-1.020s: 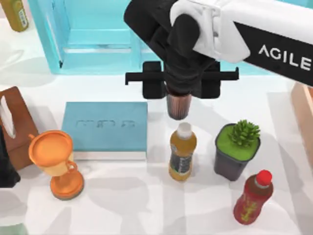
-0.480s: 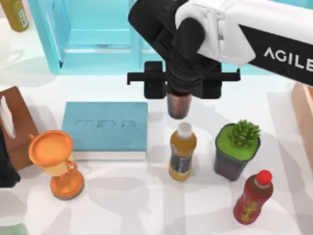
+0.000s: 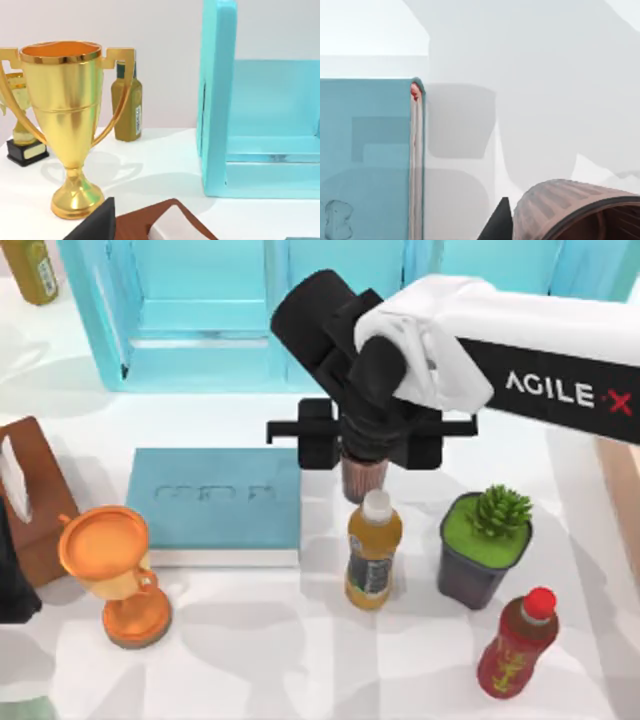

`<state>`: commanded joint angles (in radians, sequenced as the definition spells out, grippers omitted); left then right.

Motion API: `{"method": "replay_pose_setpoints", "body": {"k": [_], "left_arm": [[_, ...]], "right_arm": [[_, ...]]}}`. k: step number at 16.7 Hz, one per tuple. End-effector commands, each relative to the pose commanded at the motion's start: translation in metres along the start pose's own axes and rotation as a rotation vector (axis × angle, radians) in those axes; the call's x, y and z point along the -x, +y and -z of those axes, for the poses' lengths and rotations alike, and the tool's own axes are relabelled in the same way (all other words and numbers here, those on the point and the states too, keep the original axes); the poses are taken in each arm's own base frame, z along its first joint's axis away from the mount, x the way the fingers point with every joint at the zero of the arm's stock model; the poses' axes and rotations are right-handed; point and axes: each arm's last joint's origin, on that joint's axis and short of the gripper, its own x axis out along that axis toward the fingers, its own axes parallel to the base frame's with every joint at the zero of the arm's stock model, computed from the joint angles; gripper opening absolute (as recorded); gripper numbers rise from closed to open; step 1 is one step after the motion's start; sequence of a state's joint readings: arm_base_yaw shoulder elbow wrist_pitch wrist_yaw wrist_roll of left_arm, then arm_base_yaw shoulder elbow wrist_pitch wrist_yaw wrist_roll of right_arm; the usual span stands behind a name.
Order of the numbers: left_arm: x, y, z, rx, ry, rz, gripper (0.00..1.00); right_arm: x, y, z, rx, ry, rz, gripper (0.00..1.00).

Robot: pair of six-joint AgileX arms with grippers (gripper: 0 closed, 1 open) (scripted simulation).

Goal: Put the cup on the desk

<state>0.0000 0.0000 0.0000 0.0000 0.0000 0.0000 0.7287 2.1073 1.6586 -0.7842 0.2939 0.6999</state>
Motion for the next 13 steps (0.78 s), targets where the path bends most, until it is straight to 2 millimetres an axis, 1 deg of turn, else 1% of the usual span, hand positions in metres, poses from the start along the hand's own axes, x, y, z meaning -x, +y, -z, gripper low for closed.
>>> {"method": "replay_pose_setpoints", "body": {"k": [4, 13], "left_arm": [[0.0, 0.0, 0.0, 0.0, 0.0, 0.0, 1.0], [0.0, 0.0, 0.0, 0.0, 0.0, 0.0, 1.0]], "right_arm": [[-0.0003, 0.0, 0.0001, 0.0, 0.0, 0.0, 0.0], [-0.0003, 0.0, 0.0001, 0.0, 0.0, 0.0, 0.68]]}}
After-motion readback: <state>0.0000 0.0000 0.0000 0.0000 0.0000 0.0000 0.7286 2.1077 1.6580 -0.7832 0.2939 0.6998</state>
